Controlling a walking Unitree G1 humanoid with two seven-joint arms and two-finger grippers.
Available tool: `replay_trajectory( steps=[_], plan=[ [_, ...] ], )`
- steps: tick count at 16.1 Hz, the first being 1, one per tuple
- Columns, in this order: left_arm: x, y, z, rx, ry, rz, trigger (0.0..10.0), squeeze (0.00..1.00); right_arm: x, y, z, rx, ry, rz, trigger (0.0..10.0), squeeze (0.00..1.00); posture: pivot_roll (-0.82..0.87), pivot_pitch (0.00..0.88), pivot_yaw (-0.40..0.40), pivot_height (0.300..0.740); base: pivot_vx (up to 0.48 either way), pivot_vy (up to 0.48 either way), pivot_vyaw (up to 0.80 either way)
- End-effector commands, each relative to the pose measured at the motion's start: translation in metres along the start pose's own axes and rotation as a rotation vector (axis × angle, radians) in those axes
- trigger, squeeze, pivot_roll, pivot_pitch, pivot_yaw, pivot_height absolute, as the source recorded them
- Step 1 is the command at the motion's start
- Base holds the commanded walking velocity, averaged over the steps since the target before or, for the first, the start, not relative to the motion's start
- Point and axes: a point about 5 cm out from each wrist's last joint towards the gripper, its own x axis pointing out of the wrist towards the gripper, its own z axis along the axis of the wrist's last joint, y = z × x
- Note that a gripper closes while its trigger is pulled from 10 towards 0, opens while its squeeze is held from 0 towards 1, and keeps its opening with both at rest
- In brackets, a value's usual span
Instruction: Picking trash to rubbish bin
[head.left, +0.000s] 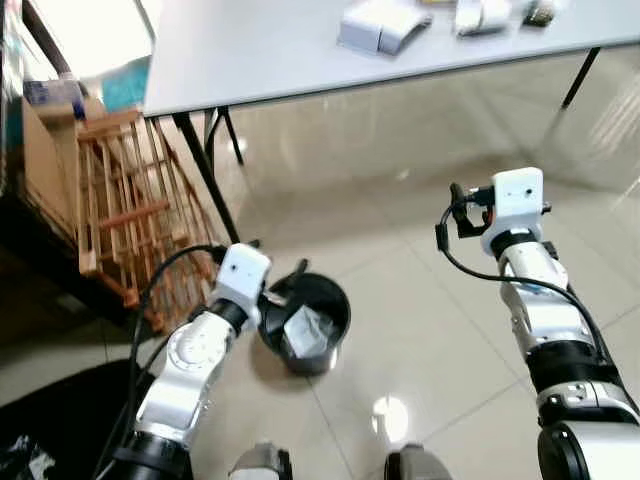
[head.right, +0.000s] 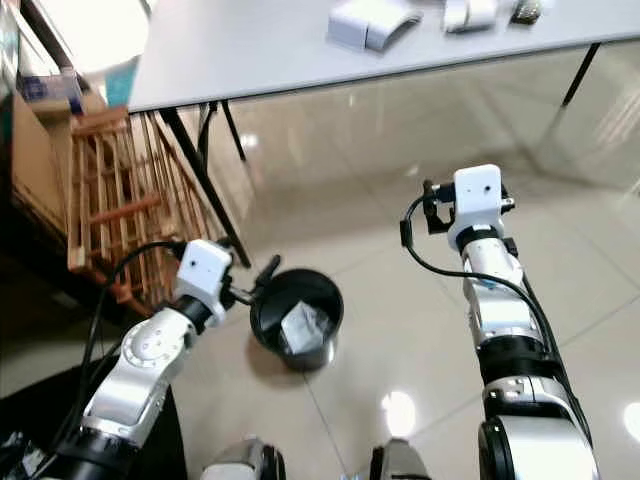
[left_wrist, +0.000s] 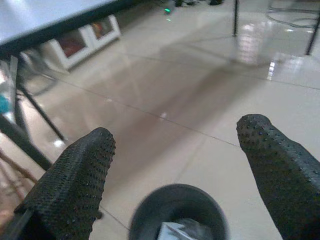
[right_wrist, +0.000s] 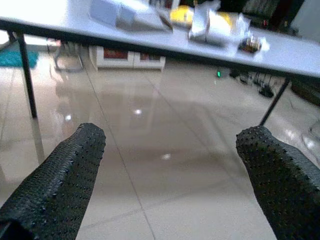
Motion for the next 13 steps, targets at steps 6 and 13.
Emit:
replay_trajectory(
  steps=[6, 13],
  plan=[
    [0.011, -0.001, 0.004, 0.020, -0.058, 0.035, 10.0, 0.00, -0.030, 0.026, -0.010, -0.007, 0.019, 0.084, 10.0, 0.00, -0.05, 0.025, 0.085, 0.740, 0.000, 0.000, 0.00],
    [0.015, -0.016, 0.002, -0.032, -0.081, 0.027, 10.0, 0.00, -0.063, 0.023, -0.027, 0.121, 0.134, -0.093, 10.0, 0.00, -0.07, 0.001, 0.047, 0.740, 0.000, 0.000, 0.00]
  ],
)
